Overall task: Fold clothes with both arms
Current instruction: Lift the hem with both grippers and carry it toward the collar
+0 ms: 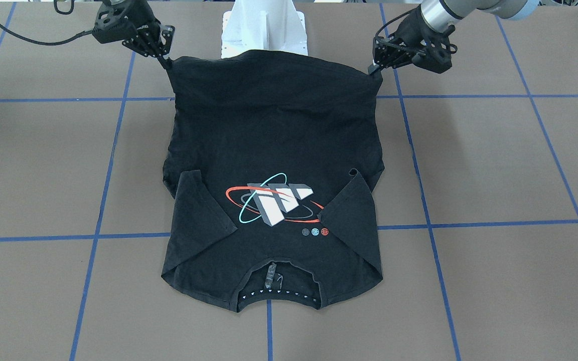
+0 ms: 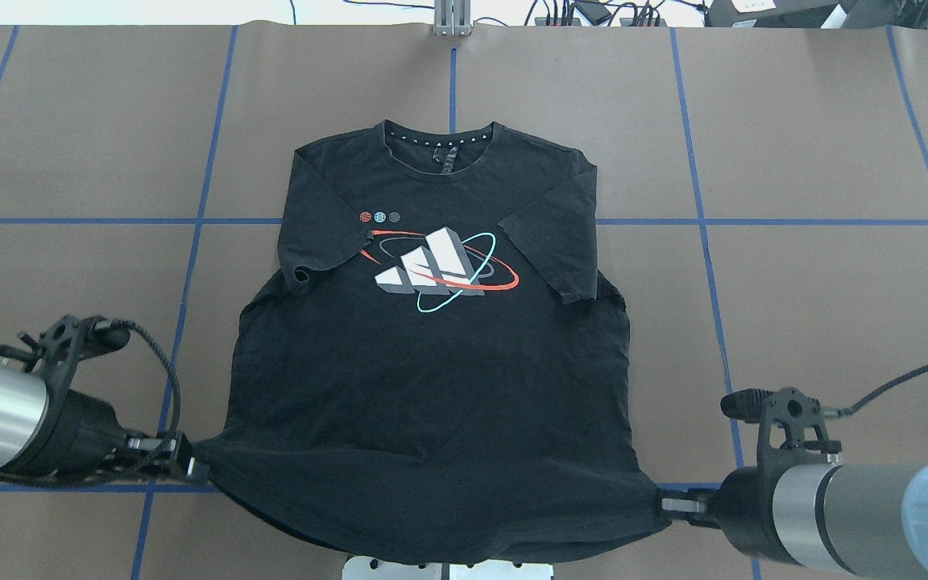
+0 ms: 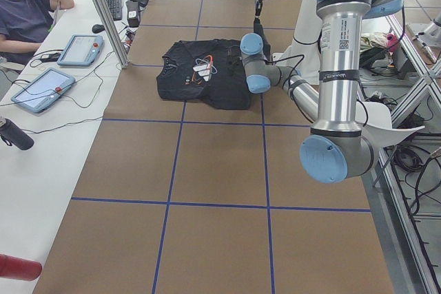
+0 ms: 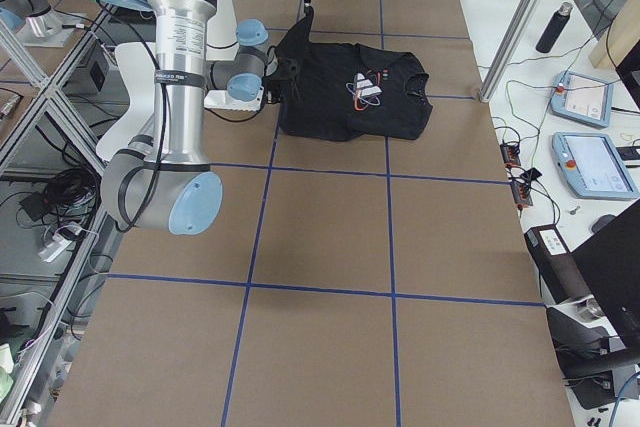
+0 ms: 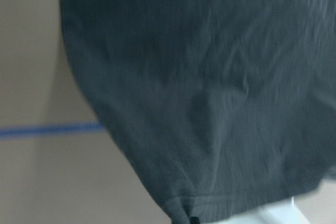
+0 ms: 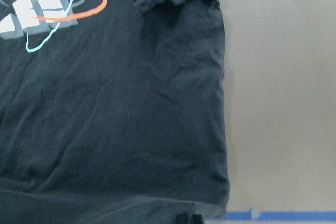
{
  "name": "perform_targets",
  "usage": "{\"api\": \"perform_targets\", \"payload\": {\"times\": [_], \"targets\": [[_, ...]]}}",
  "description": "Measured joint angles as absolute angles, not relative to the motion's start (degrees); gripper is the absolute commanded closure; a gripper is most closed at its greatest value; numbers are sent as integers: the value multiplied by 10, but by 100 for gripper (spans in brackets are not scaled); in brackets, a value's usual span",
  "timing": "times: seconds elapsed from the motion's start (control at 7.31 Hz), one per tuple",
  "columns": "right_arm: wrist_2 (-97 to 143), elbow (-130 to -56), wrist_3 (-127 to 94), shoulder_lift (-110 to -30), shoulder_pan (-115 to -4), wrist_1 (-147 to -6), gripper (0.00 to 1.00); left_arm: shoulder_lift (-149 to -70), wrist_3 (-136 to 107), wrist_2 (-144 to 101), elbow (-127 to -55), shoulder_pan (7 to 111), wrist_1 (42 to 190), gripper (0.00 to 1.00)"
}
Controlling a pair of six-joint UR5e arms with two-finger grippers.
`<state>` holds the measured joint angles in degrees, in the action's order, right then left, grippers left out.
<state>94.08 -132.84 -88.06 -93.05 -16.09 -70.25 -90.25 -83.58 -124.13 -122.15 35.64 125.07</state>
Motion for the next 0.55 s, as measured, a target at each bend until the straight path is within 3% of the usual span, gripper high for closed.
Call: {"api": "perform_targets", "payload": {"times": [0.55], "targets": [[1010, -1280, -869, -838, -304, -734, 100, -1014, -833, -1234, -1184, 491, 1170, 100]]}}
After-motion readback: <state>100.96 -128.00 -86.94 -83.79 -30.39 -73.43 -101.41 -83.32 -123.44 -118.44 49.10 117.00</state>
